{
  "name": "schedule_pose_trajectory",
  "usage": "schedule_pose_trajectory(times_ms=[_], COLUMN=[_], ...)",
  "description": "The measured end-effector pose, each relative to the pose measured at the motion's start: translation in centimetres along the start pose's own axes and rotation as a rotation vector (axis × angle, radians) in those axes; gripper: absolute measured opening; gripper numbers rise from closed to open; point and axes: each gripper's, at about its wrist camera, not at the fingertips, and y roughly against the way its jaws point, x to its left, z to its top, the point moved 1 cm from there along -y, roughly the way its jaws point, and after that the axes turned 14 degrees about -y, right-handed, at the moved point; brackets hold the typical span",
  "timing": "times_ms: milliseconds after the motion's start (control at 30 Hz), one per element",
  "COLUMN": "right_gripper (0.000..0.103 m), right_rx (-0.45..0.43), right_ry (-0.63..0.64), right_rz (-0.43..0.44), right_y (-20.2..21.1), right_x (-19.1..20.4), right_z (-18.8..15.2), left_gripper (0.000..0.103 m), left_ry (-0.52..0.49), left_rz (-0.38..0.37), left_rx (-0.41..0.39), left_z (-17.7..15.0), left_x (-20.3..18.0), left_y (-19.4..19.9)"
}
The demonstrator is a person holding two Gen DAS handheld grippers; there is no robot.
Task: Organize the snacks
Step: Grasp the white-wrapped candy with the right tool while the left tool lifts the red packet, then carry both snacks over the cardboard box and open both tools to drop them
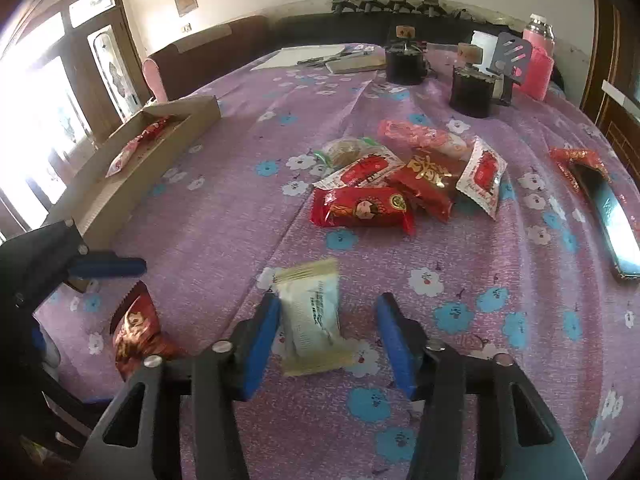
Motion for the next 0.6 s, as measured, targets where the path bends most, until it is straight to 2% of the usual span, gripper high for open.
schedule_pose_trajectory(times_ms=[67,100,133,167,233,333,533,600], right_gripper=[0.029,0.028,0.025,0.024,0.022,0.022,0.022,0.022], right_rx=[-0.003,-0.002,-0.004,-0.008,-0.023,-0.047,-0.079,-0.087], right_ry=[0.001,-0.008,-0.017,-0.021,-0.035,-0.050,-0.052,-0.046], right_rz=[-0.002,0.006,0.013,0.013,0.026,0.042,0.059,0.066], right_y=[0.1,0.1,0.2,0.2,0.8,1.8,3.6,4.1], right_x=[-0.1,-0.2,-0.4,-0.4,-0.6,-0.6,-0.2,0.5], right_z=[0.0,0.0,0.0,-0.1,-0.1,-0.2,-0.2,-0.1], left_gripper=[0.076,0.058,0.055,0.052,0.027,0.024,0.022,0.022], left_ry=[0.034,0.054,0.065,0.071,0.106,0.187,0.283,0.342], left_rz=[-0.013,-0.044,-0.064,-0.043,-0.050,-0.066,-0.064,-0.076], left_rx=[0.015,0.012,0.006,0.010,-0.001,-0.037,-0.105,-0.148], left_z=[0.0,0.0,0.1,0.0,-0.1,-0.7,-2.1,-3.0], left_x=[0.2,0.2,0.2,0.2,0.2,0.9,2.5,3.8], left_y=[-0.1,-0.1,0.1,0.2,0.6,1.9,5.2,6.8])
